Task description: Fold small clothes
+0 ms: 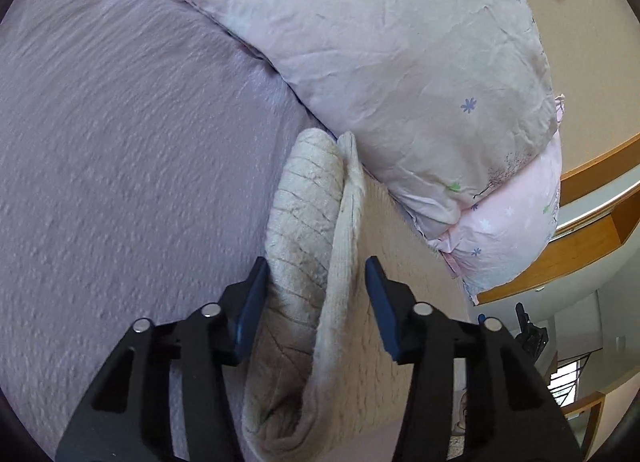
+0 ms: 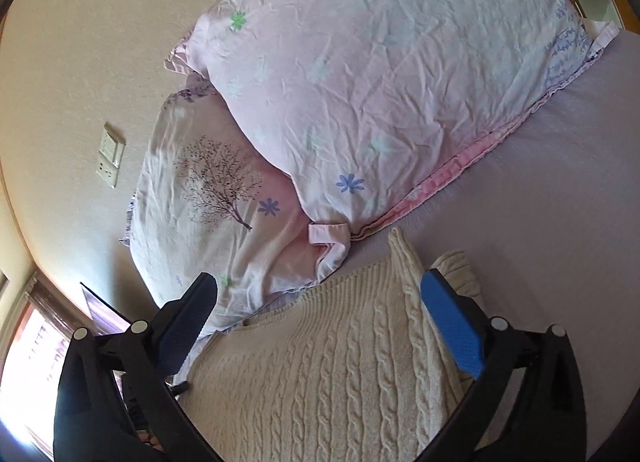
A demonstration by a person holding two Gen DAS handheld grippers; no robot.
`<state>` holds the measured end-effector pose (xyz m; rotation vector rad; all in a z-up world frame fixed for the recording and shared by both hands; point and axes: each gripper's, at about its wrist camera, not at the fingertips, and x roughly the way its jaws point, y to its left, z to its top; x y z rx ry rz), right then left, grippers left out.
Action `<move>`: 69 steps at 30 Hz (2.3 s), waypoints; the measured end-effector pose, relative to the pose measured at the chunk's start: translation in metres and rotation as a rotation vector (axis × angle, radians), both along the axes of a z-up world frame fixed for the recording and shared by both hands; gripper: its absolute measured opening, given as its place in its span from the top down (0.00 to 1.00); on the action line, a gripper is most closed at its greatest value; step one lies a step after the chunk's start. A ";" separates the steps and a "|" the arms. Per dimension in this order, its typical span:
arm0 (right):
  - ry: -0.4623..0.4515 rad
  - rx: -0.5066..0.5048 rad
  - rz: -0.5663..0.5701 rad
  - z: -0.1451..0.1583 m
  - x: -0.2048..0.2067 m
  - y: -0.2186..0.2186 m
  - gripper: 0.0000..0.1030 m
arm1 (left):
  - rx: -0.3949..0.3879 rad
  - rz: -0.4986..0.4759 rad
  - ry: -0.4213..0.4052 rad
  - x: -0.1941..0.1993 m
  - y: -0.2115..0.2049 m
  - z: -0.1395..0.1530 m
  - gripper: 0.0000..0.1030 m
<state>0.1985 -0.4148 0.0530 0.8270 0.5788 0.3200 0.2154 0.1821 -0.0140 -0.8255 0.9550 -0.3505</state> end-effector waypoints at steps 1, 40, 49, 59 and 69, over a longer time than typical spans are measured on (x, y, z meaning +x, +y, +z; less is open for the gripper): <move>-0.002 0.014 0.009 -0.001 0.000 -0.001 0.01 | -0.032 0.007 0.012 0.003 -0.004 -0.004 0.75; 0.329 0.000 0.253 -0.059 0.022 -0.024 0.56 | 0.006 -0.285 -0.013 0.037 -0.247 0.002 0.36; 0.167 -0.059 0.410 -0.027 0.029 0.056 0.57 | 0.169 -0.280 -0.199 0.017 -0.181 0.059 0.51; 0.189 -0.159 0.290 -0.009 0.031 0.067 0.53 | 0.331 -0.239 -0.354 -0.024 -0.161 0.087 0.32; 0.217 -0.480 0.039 -0.010 0.021 0.063 0.92 | 0.361 -0.408 -0.377 -0.045 -0.206 0.062 0.31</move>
